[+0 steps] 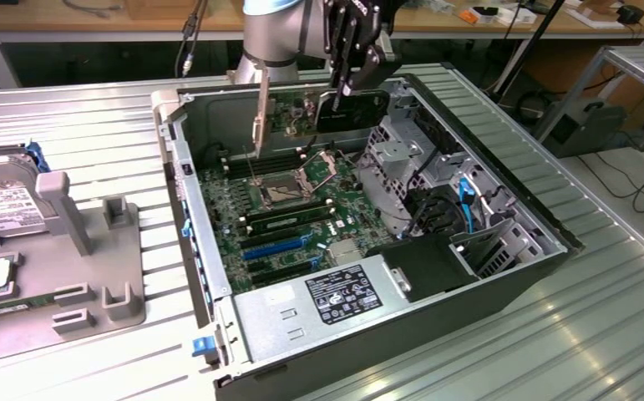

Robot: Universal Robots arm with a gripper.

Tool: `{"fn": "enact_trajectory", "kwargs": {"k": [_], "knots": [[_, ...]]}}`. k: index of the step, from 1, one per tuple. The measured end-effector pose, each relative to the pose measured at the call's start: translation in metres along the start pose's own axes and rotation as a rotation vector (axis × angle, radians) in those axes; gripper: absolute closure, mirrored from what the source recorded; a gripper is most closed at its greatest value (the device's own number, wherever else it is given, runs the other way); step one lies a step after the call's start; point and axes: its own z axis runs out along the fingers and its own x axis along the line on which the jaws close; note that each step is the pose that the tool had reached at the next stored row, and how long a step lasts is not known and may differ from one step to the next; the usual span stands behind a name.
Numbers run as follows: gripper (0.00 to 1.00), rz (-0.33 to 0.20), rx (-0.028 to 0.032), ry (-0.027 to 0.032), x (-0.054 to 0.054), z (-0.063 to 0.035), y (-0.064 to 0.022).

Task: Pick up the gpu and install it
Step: 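Insert the gpu into the slot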

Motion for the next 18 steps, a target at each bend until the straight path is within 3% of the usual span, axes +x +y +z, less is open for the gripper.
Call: {"fn": "enact_trajectory", "kwargs": {"k": [18], "knots": [[0.73,0.000,0.0018,0.0000,0.0002,0.0090,-0.0002]]}}
